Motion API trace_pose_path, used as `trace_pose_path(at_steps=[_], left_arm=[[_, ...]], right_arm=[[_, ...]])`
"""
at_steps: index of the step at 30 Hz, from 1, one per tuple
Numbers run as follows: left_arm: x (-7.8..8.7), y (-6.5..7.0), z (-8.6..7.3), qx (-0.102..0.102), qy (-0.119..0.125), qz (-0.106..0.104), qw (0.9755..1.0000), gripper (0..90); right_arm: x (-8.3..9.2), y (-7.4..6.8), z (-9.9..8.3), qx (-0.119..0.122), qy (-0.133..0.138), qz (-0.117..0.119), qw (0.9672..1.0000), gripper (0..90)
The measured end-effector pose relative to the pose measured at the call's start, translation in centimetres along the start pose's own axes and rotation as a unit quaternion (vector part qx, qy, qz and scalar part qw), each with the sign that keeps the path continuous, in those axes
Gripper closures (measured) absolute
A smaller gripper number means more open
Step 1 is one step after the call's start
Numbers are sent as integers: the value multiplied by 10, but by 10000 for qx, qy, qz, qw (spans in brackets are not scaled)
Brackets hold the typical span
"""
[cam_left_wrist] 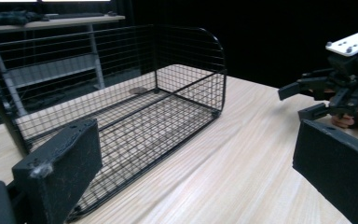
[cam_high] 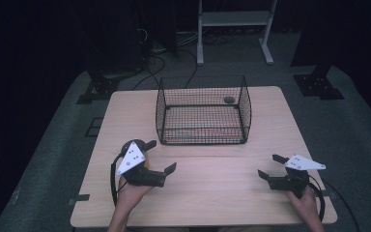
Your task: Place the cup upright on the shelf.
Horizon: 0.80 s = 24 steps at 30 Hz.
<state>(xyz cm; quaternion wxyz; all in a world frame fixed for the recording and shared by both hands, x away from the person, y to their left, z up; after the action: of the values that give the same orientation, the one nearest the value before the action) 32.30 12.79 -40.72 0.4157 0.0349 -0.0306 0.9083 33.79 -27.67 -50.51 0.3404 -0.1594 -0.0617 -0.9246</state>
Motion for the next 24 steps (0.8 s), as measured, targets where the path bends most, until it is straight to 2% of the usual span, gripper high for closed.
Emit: trace_pose_path(at_steps=[11, 24], left_arm=[[15, -16, 6, -166, -6, 349, 9993, 7], [29, -36, 3, -81, -17, 670, 9977, 6]], right_arm=[[0, 0, 0, 0, 1, 21, 10000, 129], [0, 0, 0, 8, 13, -1, 10000, 129]])
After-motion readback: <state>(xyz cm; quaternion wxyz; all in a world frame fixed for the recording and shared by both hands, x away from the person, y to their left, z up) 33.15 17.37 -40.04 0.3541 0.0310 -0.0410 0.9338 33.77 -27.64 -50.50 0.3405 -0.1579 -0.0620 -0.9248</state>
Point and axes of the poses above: each handheld gripper's, and its own axes: x roughly backward along the jaws, z roughly out of its top, y roughly to its right, the point moved 6 cm from there along -x, roughly forward along the jaws, and after that the axes turned 6 degrees about y, right-handed, at the moved point
